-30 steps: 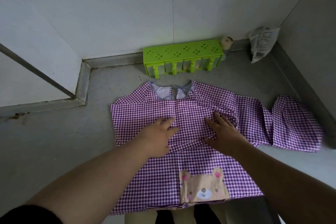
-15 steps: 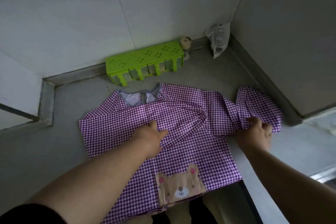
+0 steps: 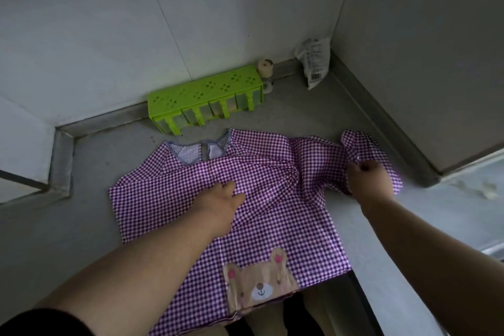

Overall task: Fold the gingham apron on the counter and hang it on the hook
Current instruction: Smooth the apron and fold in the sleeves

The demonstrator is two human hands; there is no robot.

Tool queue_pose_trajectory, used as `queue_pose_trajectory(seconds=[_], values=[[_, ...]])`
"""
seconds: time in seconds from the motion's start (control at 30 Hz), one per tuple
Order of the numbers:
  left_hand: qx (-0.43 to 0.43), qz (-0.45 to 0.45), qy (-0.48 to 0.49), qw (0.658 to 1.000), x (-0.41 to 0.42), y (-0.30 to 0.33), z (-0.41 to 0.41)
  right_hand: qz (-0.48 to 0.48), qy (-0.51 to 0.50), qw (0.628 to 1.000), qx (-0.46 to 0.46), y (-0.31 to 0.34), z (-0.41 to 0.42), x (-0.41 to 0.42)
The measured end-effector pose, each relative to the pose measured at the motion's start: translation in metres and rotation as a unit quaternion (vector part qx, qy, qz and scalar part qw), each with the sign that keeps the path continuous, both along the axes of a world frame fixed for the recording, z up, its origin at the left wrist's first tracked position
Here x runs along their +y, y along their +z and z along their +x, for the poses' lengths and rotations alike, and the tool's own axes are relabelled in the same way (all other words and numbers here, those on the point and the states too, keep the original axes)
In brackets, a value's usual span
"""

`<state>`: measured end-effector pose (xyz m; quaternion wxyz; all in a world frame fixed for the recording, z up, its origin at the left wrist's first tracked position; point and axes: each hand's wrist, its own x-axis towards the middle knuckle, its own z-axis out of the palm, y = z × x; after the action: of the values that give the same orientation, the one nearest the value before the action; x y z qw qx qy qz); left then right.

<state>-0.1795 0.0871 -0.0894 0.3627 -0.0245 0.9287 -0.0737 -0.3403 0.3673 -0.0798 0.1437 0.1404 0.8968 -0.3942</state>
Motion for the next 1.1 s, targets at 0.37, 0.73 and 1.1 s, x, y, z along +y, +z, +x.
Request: queue_pose_trajectory(seconds=[0.37, 0.73, 1.1], values=[[0.061, 0.275, 0.271, 0.921, 0.002, 0.0, -0.02, -0.085, 0.315, 0.943, 0.062, 0.056, 0.035, -0.101], [0.075, 0.357, 0.391, 0.845, -0.008, 0.01, -0.012, -0.088, -0.058, 0.972, -0.209, 0.004, 0.02, -0.053], [0.092, 0.346, 0.443, 0.822, -0.024, 0.004, -0.016, -0.226, -0.018, 0.97, -0.083, 0.023, 0.036, -0.094]])
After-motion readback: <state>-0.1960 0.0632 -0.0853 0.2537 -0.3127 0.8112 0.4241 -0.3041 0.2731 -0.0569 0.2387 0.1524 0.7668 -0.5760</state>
